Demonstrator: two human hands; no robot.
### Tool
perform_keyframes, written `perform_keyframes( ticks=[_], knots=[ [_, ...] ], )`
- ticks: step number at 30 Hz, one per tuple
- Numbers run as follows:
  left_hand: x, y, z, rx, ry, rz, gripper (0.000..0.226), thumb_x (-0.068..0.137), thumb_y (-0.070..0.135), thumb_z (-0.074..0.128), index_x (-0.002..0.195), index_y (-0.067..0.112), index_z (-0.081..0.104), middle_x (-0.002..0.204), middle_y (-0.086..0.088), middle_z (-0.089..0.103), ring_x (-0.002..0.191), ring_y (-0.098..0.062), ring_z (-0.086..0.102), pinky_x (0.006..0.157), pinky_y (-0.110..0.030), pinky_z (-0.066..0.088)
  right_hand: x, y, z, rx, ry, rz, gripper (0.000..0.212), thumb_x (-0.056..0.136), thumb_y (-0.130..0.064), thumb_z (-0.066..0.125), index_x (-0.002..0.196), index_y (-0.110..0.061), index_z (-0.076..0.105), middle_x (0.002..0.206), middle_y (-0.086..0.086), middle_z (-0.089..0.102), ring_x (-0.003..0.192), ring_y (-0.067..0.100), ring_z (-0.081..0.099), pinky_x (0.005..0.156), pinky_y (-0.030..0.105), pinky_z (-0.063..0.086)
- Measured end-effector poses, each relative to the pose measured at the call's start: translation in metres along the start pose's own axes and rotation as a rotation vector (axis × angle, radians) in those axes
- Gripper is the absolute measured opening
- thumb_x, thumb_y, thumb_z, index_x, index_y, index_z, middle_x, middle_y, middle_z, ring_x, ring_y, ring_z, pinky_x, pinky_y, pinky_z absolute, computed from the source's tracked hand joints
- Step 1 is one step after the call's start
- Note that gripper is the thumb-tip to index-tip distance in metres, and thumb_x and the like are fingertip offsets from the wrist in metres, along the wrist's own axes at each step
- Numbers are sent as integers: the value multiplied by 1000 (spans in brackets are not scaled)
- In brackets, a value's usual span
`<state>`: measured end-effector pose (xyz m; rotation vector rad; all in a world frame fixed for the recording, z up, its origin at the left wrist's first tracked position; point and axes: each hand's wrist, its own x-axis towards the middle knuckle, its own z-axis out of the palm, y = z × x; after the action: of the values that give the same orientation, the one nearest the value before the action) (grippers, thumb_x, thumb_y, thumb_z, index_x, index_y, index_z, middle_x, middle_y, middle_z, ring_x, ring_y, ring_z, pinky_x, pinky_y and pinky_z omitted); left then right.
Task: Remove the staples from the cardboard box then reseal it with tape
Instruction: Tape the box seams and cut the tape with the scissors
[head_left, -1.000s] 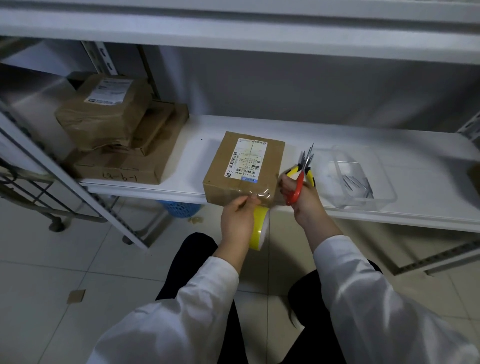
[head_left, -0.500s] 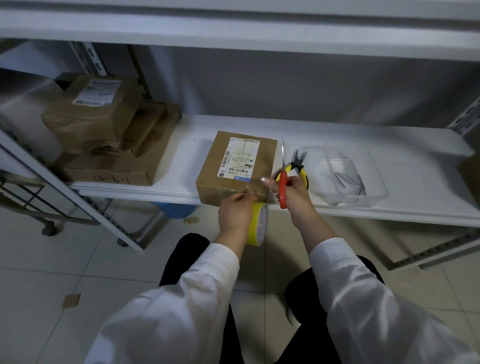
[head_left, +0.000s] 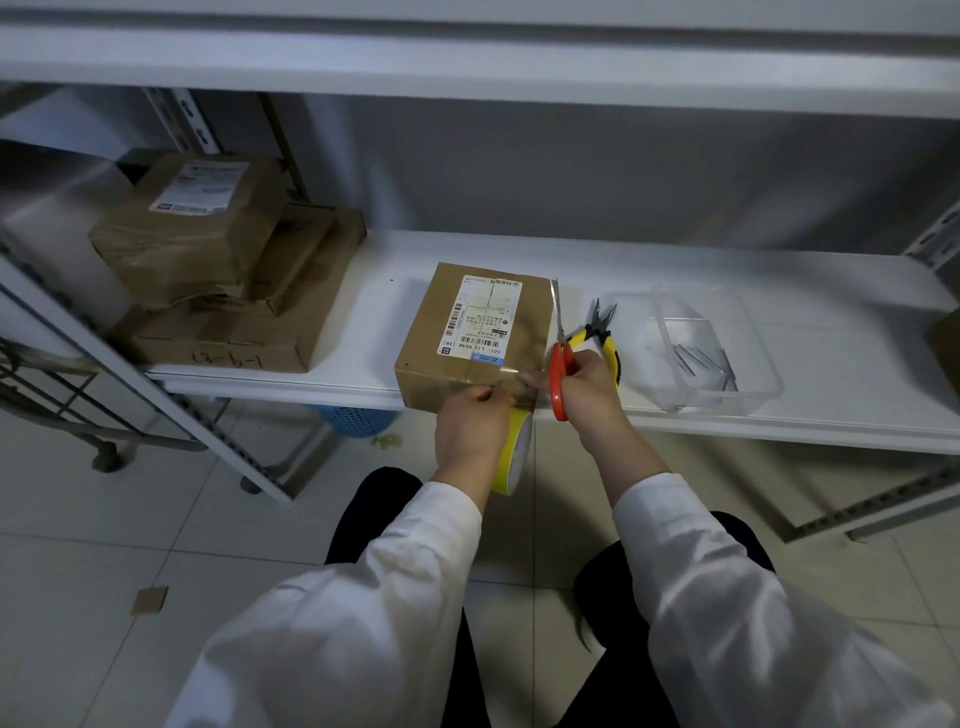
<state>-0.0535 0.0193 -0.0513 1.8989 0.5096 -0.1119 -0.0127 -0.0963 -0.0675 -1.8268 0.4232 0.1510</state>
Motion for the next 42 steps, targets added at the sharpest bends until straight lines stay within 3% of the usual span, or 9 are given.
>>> perform_keyframes(
  ticks=[11, 20, 26, 28, 30, 32, 34, 38, 42],
  knots=[
    [3, -7, 2, -237, -44, -205, 13, 83, 36, 61, 76, 29, 53, 88, 1, 59, 92, -24, 56, 95, -42, 46, -2, -5, 0, 92, -76, 135, 47, 76, -35, 76, 106, -12, 48, 93, 2, 55, 89, 20, 52, 77, 29, 39],
    [14, -8, 2, -320, -69, -258, 31, 84, 40, 57, 111, 24, 52, 106, -2, 61, 100, -24, 57, 97, -40, 45, 6, -5, 17, 18, -39, 103, 66, 62, -40, 84, 112, -6, 58, 102, 6, 66, 96, 25, 63, 89, 37, 53],
    [17, -3, 6, -332, -51, -238, 44, 88, 50, 50, 123, 23, 50, 112, -2, 58, 106, -26, 54, 98, -40, 42, -9, -4, 3, 134, 133, -189, 49, 66, -23, 84, 101, -15, 52, 88, -2, 62, 82, 15, 61, 74, 28, 52],
    [20, -3, 10, -372, -66, -250, 58, 81, 64, 46, 123, 25, 51, 116, -2, 61, 108, -27, 57, 101, -45, 43, -13, -7, 4, 71, 75, -291, 48, 66, -19, 84, 99, -19, 50, 94, 0, 62, 83, 16, 60, 77, 28, 52],
    [37, -17, 21, -452, -108, -296, 72, 67, 76, 43, 118, 27, 57, 115, -5, 65, 106, -28, 61, 100, -48, 45, -15, -11, 5, -93, 23, -361, 46, 69, -20, 82, 100, -19, 49, 90, -8, 58, 78, 7, 56, 66, 13, 44],
    [32, -10, 15, -497, -189, -309, 55, 76, 67, 46, 99, 22, 65, 99, -9, 69, 96, -27, 64, 94, -44, 49, -13, -12, 6, -257, 30, -427, 43, 73, -20, 79, 103, -15, 49, 86, -10, 54, 75, 11, 51, 56, 15, 33],
    [19, -2, 2, -502, -319, -263, 27, 91, 37, 48, 80, 18, 63, 76, -6, 66, 77, -23, 62, 79, -34, 50, -9, -11, 6, -320, 41, -462, 43, 75, -19, 77, 107, -10, 50, 90, -7, 53, 81, 15, 52, 58, 17, 33],
    [14, -13, -2, -540, -539, -86, 19, 87, 4, 48, 86, 16, 61, 75, -2, 65, 76, -18, 59, 66, -27, 48, -6, -7, 4, -329, 32, -492, 38, 77, -16, 75, 105, -7, 51, 88, -6, 53, 80, 15, 50, 63, 15, 32],
    [10, -16, -4, -536, -579, -13, 24, 73, 1, 62, 93, 15, 61, 81, -3, 66, 75, -16, 64, 69, -27, 50, -3, -8, 4, -341, 28, -496, 42, 73, -18, 80, 101, -8, 51, 85, -4, 54, 76, 16, 49, 63, 20, 35]
  ],
)
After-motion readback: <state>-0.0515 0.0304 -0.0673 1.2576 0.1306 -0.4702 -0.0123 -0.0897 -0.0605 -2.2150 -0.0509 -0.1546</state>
